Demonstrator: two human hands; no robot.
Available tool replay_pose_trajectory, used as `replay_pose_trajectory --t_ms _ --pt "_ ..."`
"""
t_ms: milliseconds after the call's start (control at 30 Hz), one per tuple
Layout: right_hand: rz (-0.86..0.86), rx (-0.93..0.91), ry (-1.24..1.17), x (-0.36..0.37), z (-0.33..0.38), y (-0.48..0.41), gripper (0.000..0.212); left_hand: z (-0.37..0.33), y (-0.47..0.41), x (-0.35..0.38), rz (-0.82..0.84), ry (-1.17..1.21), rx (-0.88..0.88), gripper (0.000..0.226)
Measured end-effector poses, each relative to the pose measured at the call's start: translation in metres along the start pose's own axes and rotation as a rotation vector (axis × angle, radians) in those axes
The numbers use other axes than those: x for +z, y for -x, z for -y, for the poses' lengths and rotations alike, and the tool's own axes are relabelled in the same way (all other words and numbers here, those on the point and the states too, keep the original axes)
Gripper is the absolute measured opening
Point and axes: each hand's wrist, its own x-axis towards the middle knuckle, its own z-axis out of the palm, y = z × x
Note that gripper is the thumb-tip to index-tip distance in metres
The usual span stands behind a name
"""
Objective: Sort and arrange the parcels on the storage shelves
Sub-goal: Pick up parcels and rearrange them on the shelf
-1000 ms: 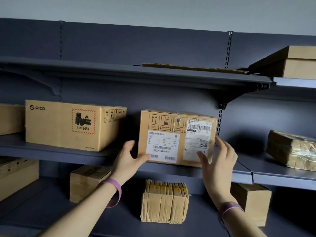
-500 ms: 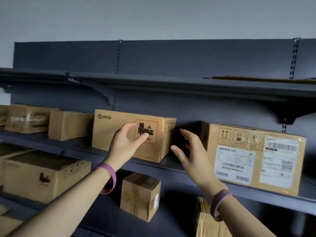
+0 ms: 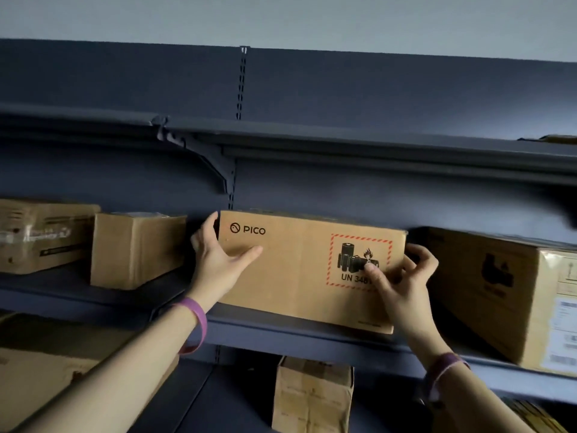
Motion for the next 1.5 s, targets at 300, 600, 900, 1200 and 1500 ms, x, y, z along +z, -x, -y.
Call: replay_pose_trajectory --t_ms 300,600,900,1200,1500 --pt "0.045 0.141 -0.07 0.004 -0.001 -0.008 0.047 0.025 -0.015 0.002 0.234 0.219 -0.247 0.101" --pt "0.051 0.127 -0.118 -0.016 0.048 0.038 0.053 -0.008 0.031 -0.033 0.195 0.329 -0.221 0.098" --pt "0.006 0.293 -0.255 -0.081 0.13 0.117 0.097 -0.082 0.126 -0.103 0.152 0.419 -0.269 0.083" --pt "0.182 0.354 -0.348 -0.137 0.16 0.194 0.073 -0.124 0.204 -0.165 0.255 0.24 -0.368 0.048" --pt "0.259 0.244 -0.209 -0.145 0.209 0.222 0.072 -0.117 0.241 -0.201 0.358 0.144 -0.343 0.106"
